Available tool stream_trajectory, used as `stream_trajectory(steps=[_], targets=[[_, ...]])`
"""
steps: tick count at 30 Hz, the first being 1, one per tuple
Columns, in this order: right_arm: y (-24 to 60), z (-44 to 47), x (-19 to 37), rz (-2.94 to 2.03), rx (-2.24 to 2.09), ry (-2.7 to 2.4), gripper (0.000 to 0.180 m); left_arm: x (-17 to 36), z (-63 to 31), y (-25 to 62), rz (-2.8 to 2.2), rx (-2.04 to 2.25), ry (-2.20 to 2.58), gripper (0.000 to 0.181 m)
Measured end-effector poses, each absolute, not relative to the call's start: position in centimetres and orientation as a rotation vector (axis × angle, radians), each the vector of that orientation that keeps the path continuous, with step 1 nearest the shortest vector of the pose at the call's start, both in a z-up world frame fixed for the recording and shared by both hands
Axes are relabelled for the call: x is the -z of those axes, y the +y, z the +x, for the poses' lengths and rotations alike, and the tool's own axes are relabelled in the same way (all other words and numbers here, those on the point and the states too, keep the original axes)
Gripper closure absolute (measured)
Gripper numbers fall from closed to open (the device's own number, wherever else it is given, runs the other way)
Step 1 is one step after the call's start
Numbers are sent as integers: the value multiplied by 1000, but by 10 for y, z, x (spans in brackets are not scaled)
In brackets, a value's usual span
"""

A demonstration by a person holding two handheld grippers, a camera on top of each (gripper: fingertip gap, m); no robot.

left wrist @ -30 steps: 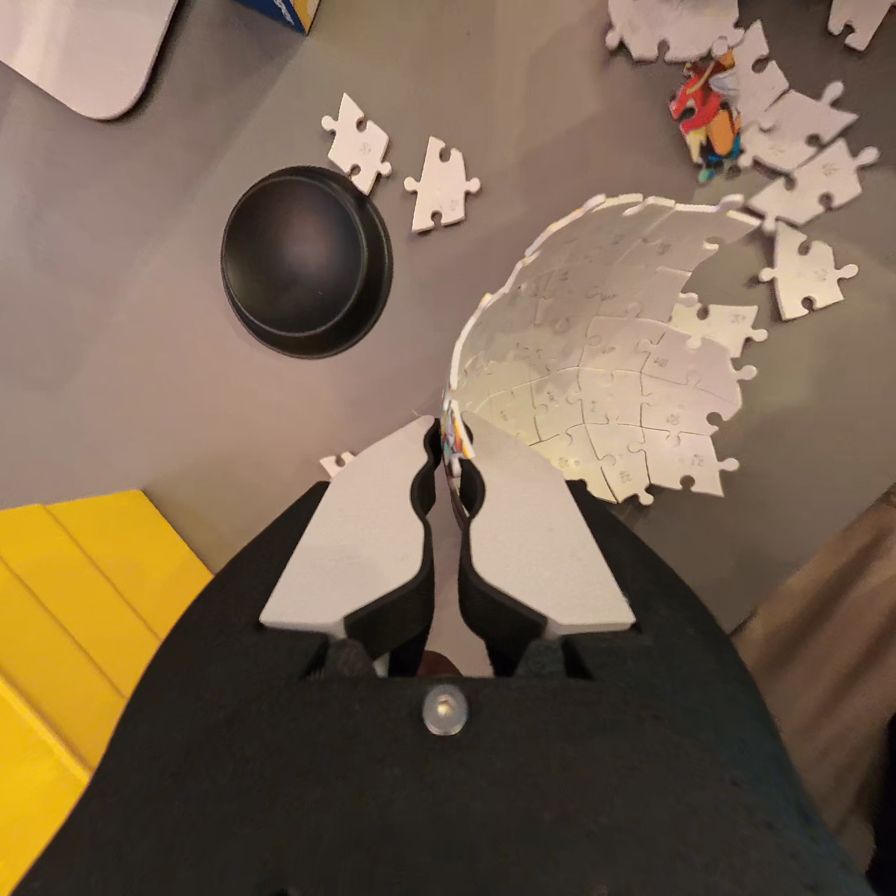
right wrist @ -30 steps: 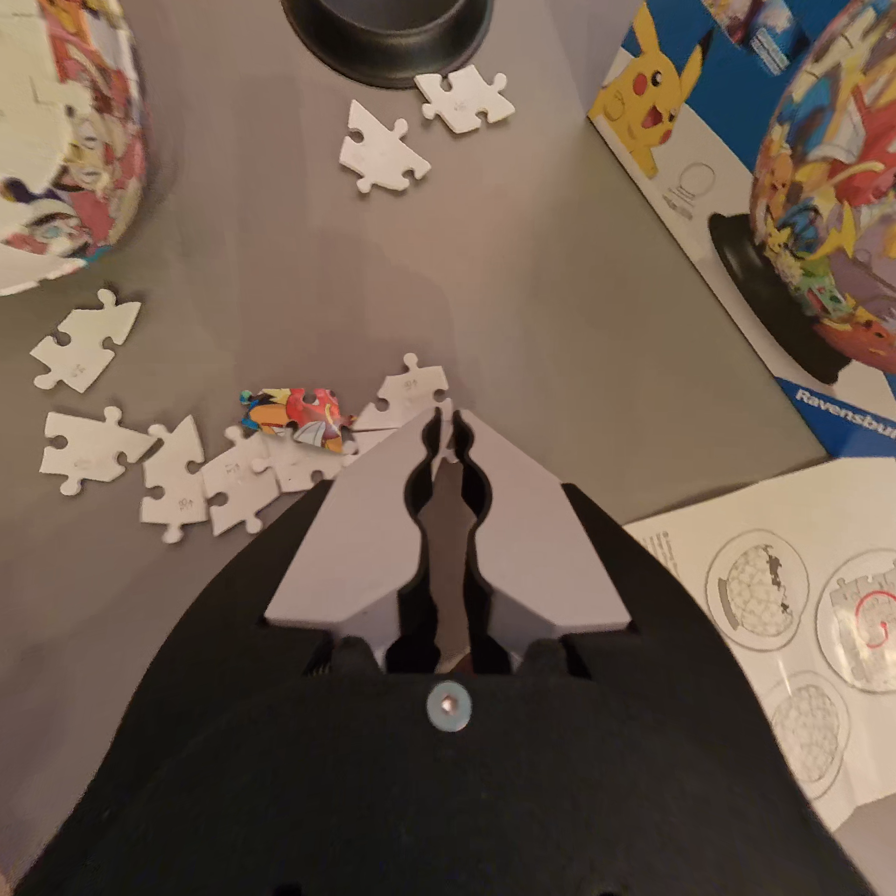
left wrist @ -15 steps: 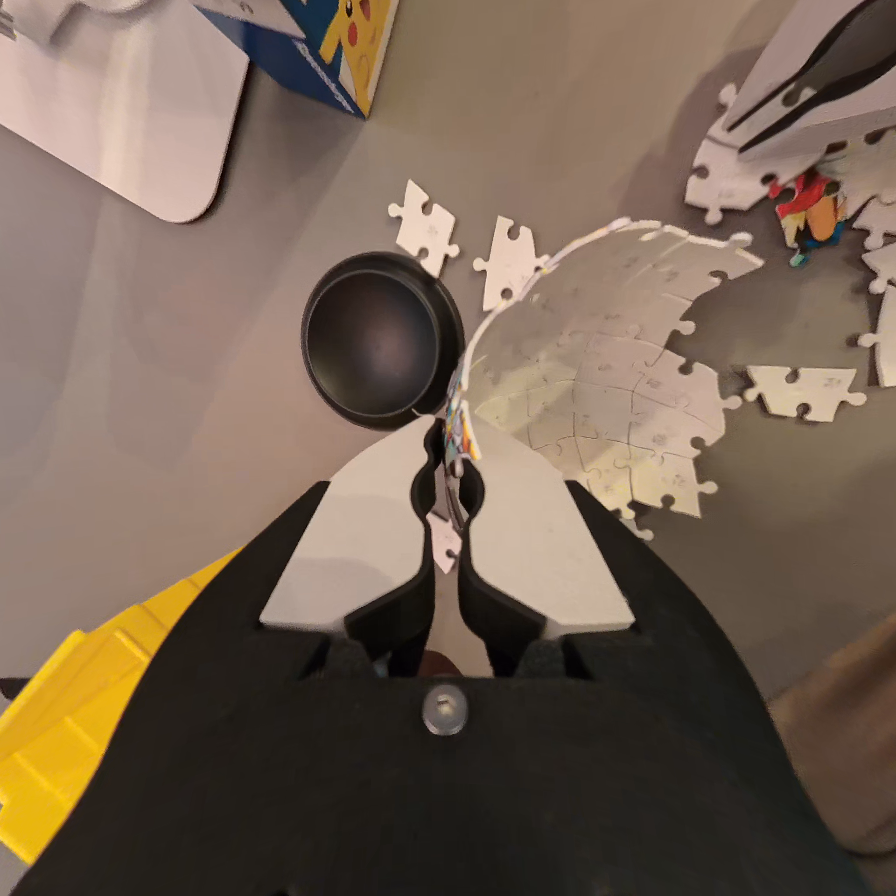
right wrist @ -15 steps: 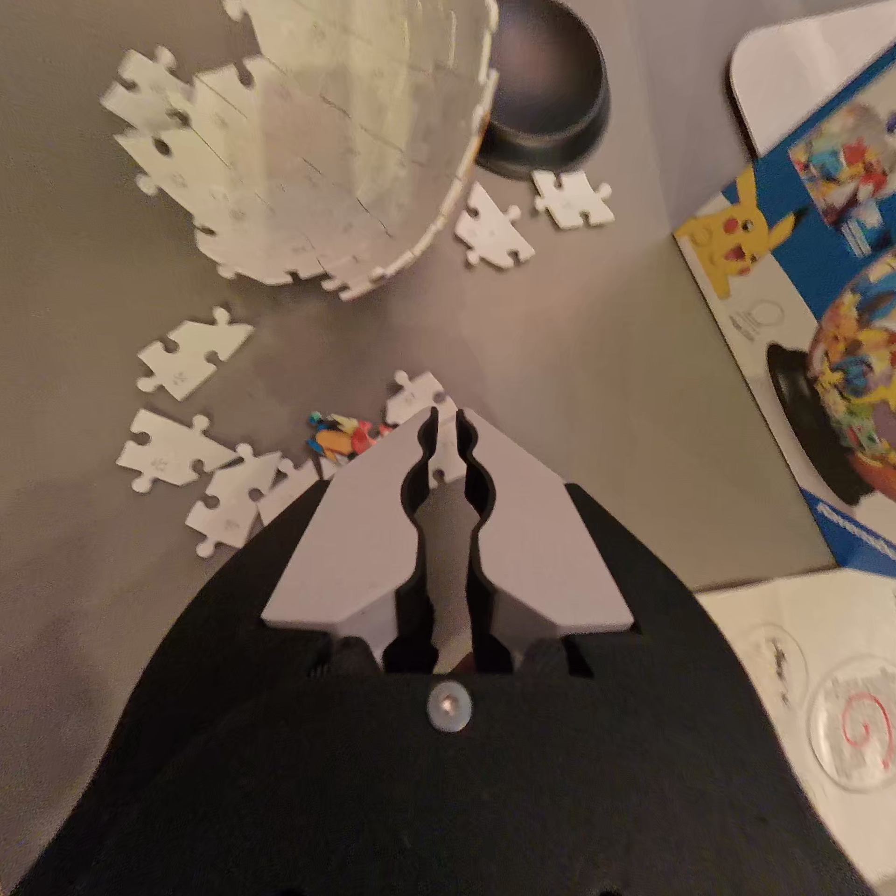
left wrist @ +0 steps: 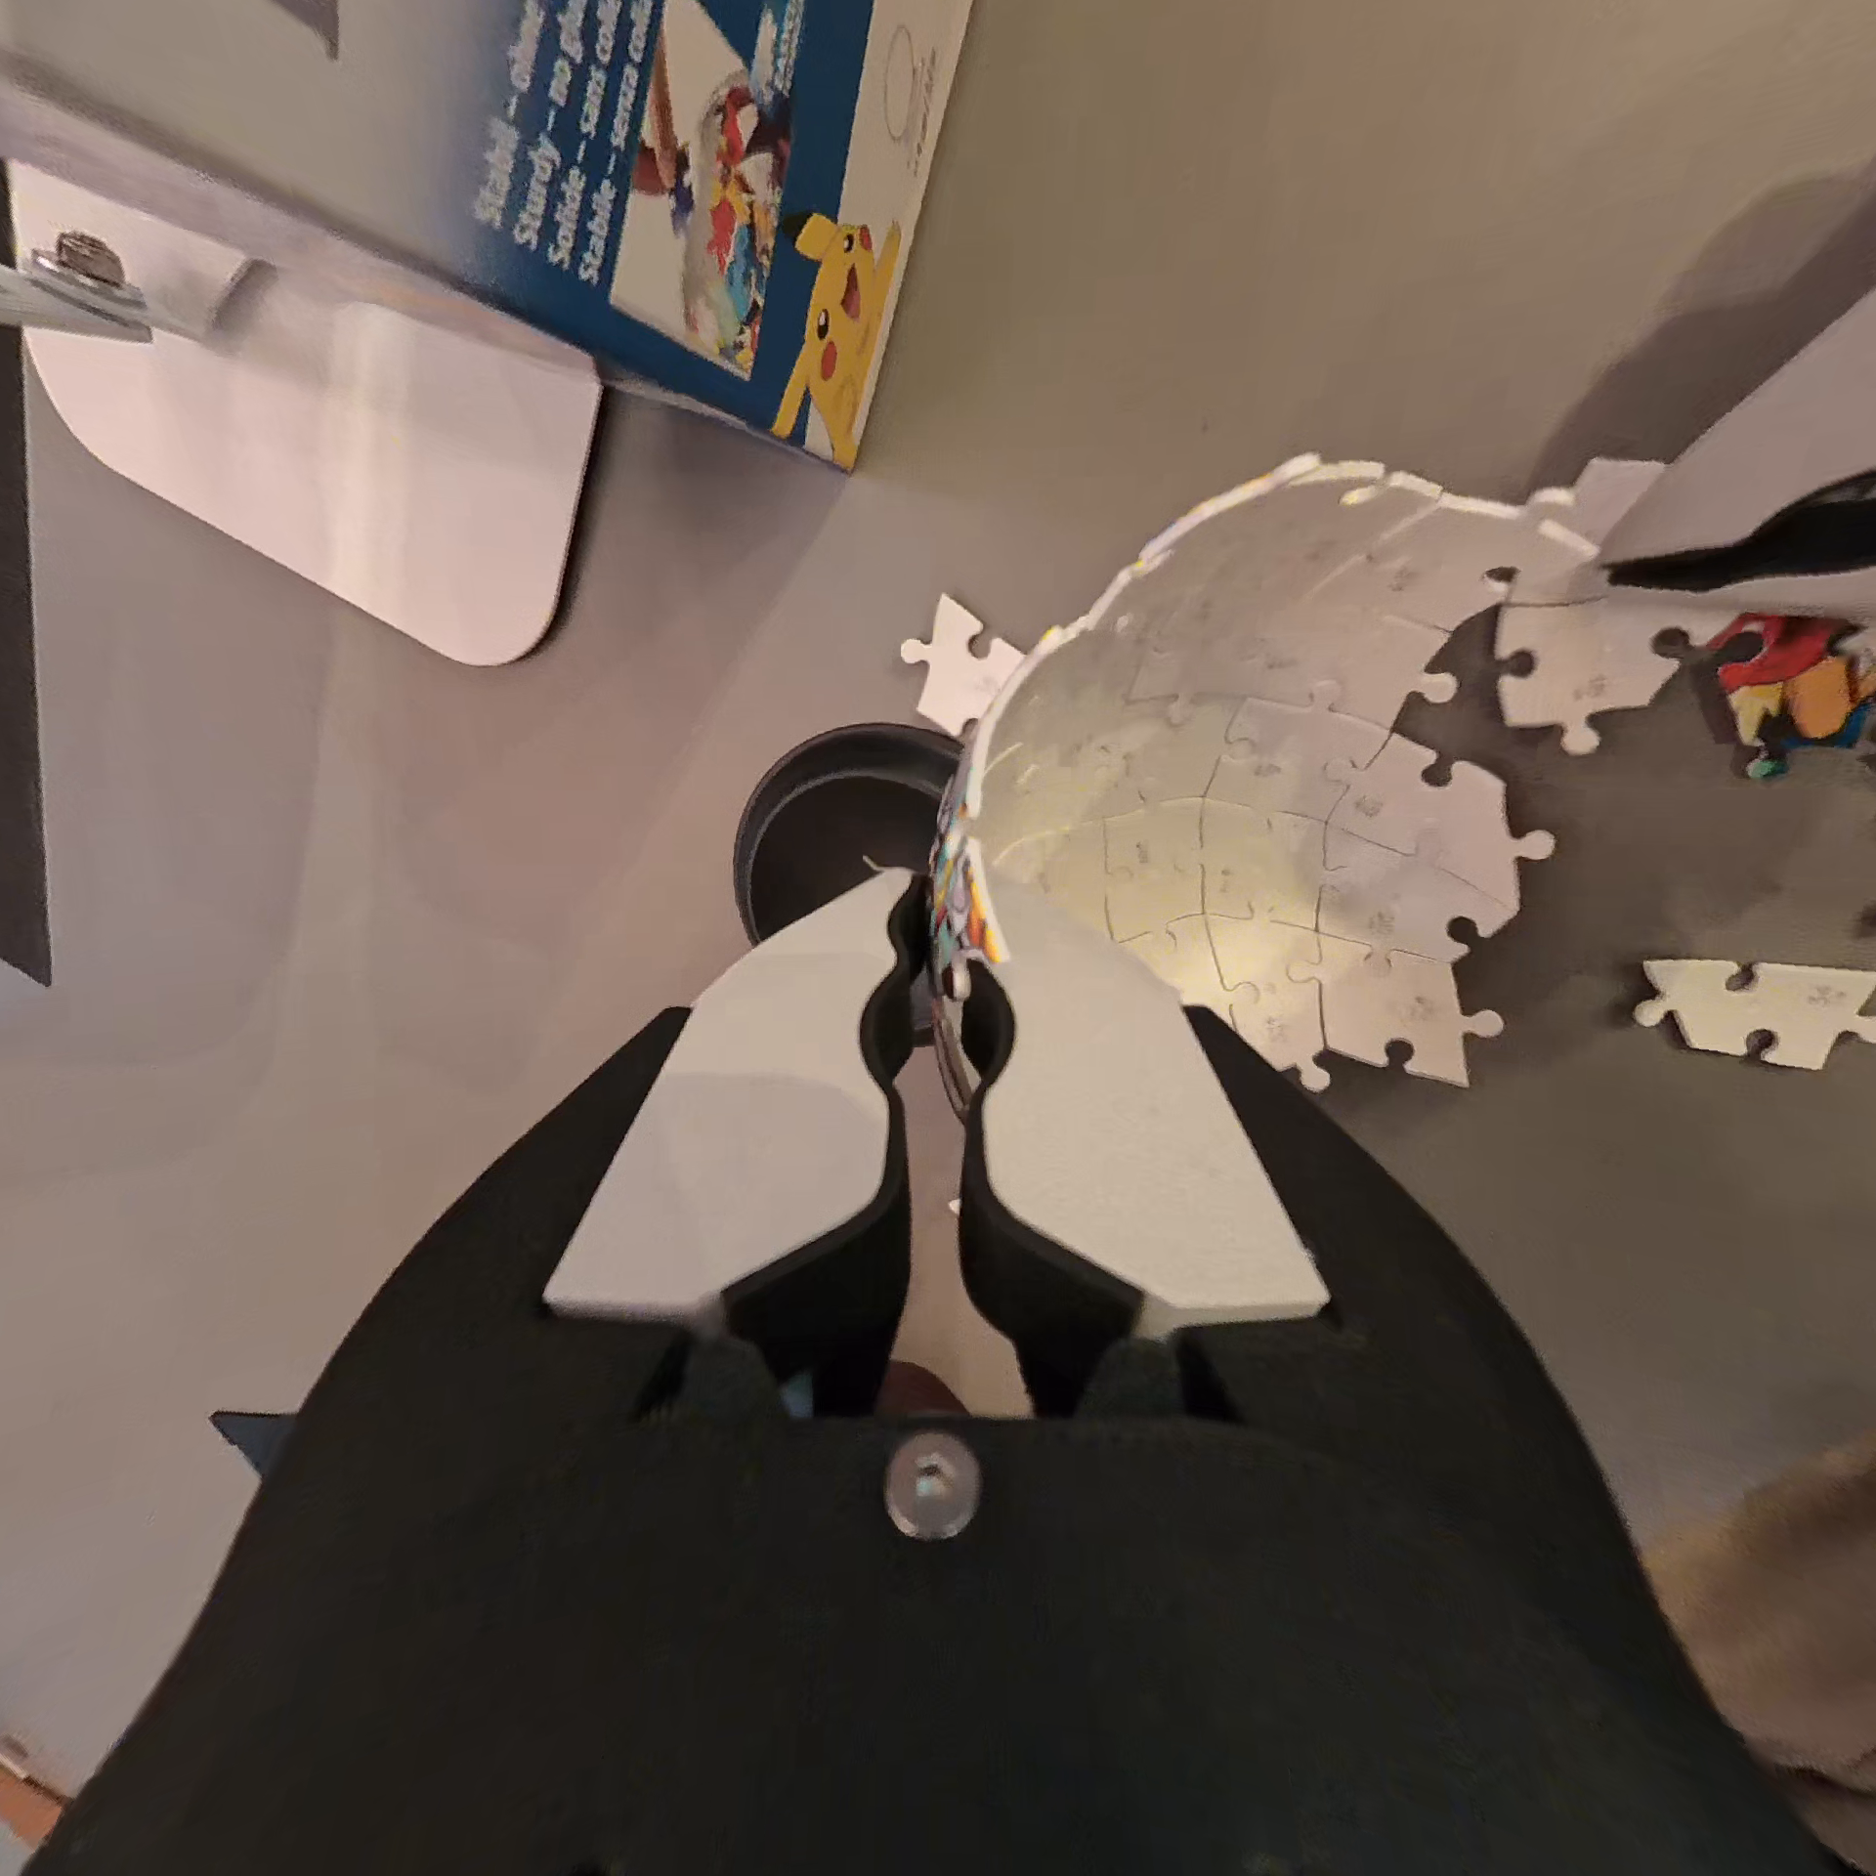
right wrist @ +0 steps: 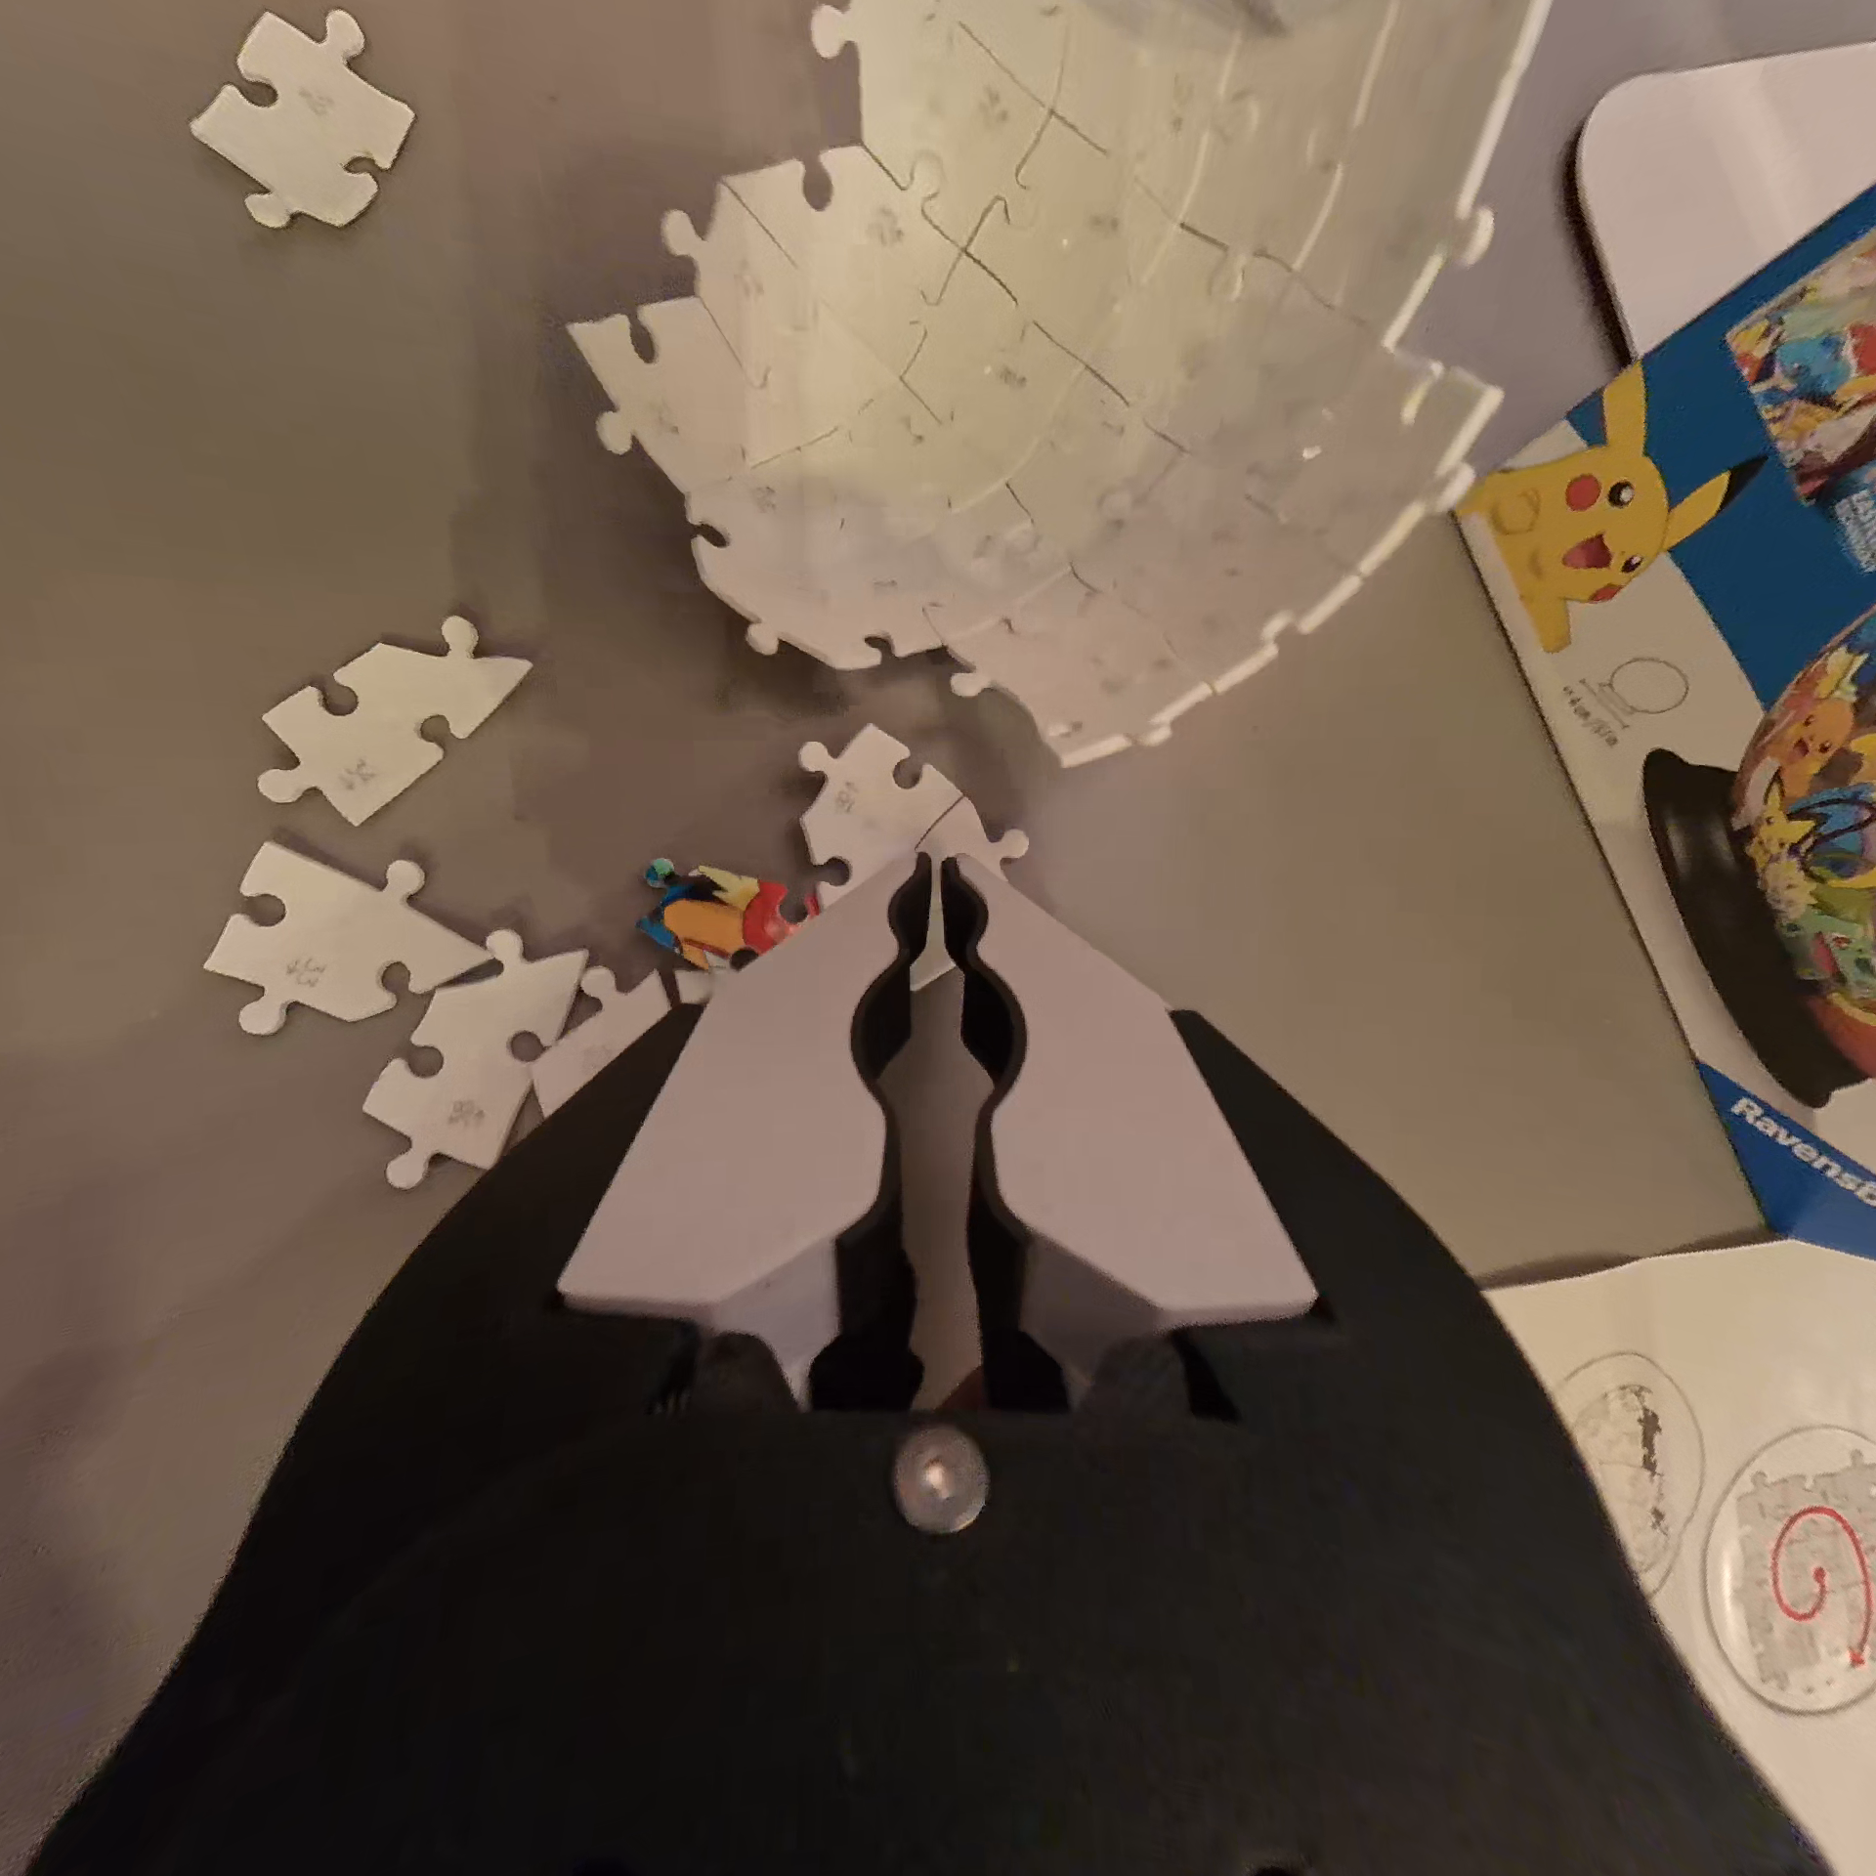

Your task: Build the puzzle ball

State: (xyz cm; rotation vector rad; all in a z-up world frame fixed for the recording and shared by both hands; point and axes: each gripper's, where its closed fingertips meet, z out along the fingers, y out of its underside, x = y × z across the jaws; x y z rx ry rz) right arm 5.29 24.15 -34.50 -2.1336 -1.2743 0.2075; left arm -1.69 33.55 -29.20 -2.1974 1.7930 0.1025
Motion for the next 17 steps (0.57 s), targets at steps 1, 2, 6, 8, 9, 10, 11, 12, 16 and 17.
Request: stream_trajectory(steps=[1, 2, 6, 8, 9, 10, 11, 12, 16, 17], targets=[[242, 50, 345, -2124, -203, -1276, 180, 293, -16, 336, -2204, -113, 1806, 177], [243, 49, 345, -2115, -186, -1279, 179, 293, -16, 337, -2217, -116, 1814, 177], [251, 48, 344, -2127, -136, -1221, 180, 293, -13, 338, -2240, -154, 1842, 177], [253, 48, 345, -2145, -122, -1190, 180, 293, -12, 338, -2261, -172, 1848, 177], [253, 48, 345, -2159, -119, -1172, 180, 293, -12, 338, -2276, -176, 1844, 177], [254, 48, 345, -2172, -109, -1151, 180, 293, -13, 337, -2289, -176, 1835, 177], [255, 49, 345, -2187, -100, -1125, 180, 293, -14, 337, -2299, -176, 1825, 177], [255, 48, 345, -2202, -106, -1099, 180, 293, -15, 337, -2308, -187, 1817, 177], [250, 46, 342, -2211, -125, -1088, 176, 293, -21, 333, -2329, -214, 1787, 177], [250, 46, 338, -2196, -126, -1093, 177, 293, -22, 331, -2334, -214, 1782, 177]])
